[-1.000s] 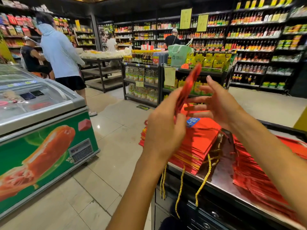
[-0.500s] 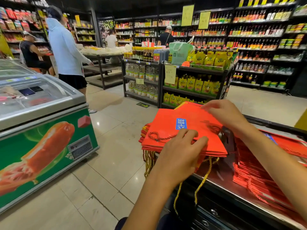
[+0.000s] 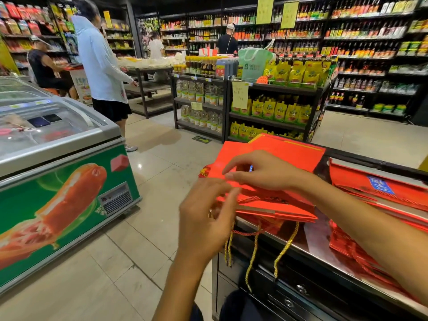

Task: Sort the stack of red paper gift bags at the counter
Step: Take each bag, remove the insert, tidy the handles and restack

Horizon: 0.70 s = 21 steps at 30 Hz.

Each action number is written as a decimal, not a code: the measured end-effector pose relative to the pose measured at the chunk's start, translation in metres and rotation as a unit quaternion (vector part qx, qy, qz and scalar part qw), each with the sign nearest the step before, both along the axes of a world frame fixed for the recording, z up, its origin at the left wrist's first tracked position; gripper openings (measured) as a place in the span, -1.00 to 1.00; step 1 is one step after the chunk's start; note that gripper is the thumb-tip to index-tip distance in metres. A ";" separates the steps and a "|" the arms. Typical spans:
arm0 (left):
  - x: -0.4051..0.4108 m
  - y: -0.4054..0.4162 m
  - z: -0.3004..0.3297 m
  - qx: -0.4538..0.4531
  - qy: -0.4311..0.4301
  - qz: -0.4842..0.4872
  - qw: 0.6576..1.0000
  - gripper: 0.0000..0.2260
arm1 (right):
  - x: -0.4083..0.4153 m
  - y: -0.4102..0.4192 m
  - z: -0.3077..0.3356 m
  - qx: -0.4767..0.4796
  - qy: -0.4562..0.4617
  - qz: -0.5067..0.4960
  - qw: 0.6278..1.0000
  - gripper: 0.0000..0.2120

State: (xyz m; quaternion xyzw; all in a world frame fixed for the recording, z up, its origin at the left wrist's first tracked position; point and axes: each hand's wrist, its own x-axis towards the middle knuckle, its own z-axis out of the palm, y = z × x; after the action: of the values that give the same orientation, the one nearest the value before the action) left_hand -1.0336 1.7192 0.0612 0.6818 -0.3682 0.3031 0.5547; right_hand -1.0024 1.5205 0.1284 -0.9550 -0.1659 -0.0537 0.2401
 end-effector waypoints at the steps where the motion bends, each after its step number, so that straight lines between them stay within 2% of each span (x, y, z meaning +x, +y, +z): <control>1: 0.002 0.007 -0.003 -0.010 0.027 0.045 0.999 -0.91 | 0.003 0.003 0.000 -0.005 0.003 -0.007 1.000 -0.74; 3: 0.007 0.018 -0.011 -0.036 0.113 0.138 0.983 -0.93 | 0.008 0.012 0.002 -0.016 0.022 0.004 1.000 -0.67; 5: 0.011 0.023 -0.017 -0.035 0.221 0.181 0.958 -0.95 | 0.012 0.020 0.003 -0.034 0.047 0.028 0.998 -0.65; 8: 0.014 0.023 -0.023 -0.005 0.332 0.107 0.937 -0.92 | 0.015 0.026 0.005 -0.086 0.067 0.056 0.992 -0.72; 11: 0.013 0.019 -0.021 -0.023 0.371 0.054 0.927 -0.85 | 0.015 0.027 0.008 -0.089 0.087 0.053 0.991 -0.87; 14: 0.013 0.015 -0.019 -0.088 0.416 0.033 0.904 -0.83 | 0.014 0.026 0.010 -0.084 0.096 0.026 0.991 -0.99; 16: 0.013 0.012 -0.018 -0.118 0.433 0.017 0.893 -0.84 | 0.010 0.027 0.011 -0.094 0.098 0.012 0.991 -0.81; 18: 0.014 0.011 -0.017 -0.126 0.432 0.008 0.893 -0.84 | 0.004 0.030 0.012 -0.118 0.112 0.010 0.987 -0.72; 21: 0.014 0.010 -0.019 -0.133 0.438 0.000 0.889 -0.83 | -0.001 0.029 0.013 -0.076 0.147 0.022 0.986 -0.81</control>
State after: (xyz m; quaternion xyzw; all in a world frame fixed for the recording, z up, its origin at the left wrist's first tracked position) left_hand -1.0198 1.7293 0.0418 0.6652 -0.0443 0.0194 0.7451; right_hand -1.0037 1.5497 0.1410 -0.9641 -0.1530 0.1050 0.1897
